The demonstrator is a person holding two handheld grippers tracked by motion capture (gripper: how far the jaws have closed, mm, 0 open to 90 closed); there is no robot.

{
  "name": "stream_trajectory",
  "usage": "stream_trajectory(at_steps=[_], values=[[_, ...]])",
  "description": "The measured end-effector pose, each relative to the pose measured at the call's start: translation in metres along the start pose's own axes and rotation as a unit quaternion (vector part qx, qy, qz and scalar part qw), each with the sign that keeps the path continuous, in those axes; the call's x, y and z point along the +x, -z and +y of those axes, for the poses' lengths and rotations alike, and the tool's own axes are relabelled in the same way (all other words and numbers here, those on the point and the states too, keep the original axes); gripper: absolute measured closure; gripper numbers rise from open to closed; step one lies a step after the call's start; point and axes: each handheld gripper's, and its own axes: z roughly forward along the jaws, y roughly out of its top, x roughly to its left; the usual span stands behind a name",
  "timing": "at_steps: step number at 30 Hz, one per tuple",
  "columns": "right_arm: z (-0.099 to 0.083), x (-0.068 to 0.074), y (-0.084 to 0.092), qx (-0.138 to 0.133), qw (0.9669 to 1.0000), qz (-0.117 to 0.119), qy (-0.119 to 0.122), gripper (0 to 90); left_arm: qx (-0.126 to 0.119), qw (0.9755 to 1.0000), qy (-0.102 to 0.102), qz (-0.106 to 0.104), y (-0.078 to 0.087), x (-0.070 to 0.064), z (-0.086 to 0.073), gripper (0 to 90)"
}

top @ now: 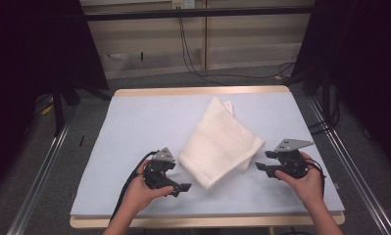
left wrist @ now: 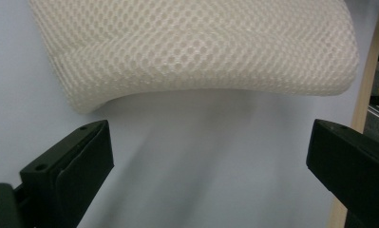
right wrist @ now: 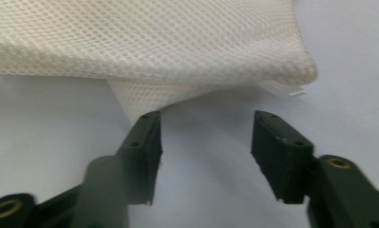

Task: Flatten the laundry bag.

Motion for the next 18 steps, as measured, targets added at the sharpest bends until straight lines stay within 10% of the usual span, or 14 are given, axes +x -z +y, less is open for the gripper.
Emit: stream_trajectory(at_steps=[6, 18], values=[[0.004, 0.009, -0.003, 0.000, 0.9999, 0.011, 0.009, 73.0, 0.010, 0.9999, -0.004, -0.011, -0.002, -0.009, 0.004, 7.1], [0.004, 0.016, -0.005, -0.002, 0.9996, 0.012, 0.025, 79.8, 0.009, 0.9988, -0.040, -0.026, -0.017, -0.031, 0.014, 43.7]])
